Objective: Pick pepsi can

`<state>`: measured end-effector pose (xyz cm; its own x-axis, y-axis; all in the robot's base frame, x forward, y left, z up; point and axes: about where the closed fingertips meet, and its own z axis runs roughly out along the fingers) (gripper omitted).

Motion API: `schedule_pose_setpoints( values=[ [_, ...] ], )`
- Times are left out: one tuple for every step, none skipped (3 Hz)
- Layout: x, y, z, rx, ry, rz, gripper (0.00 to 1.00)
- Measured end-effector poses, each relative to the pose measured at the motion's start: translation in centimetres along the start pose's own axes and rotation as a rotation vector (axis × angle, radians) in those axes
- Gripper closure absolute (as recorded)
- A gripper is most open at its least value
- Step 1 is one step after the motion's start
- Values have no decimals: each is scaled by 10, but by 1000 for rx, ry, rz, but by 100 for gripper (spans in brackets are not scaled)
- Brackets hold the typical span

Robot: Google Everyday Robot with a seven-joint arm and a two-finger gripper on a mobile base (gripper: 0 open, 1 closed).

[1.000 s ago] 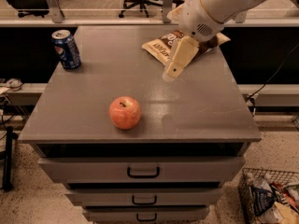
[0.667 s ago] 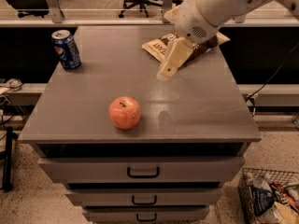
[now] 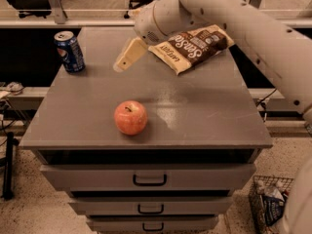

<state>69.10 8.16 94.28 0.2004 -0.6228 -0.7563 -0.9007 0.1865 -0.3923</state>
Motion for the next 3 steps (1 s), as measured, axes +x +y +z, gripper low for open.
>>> schedule_pose_setpoints(
  values=[
    [-15, -14, 63, -19, -128, 57, 0],
    [-25, -15, 110, -54, -204, 105, 0],
    [-31, -10, 143, -101, -229, 150, 0]
  ],
)
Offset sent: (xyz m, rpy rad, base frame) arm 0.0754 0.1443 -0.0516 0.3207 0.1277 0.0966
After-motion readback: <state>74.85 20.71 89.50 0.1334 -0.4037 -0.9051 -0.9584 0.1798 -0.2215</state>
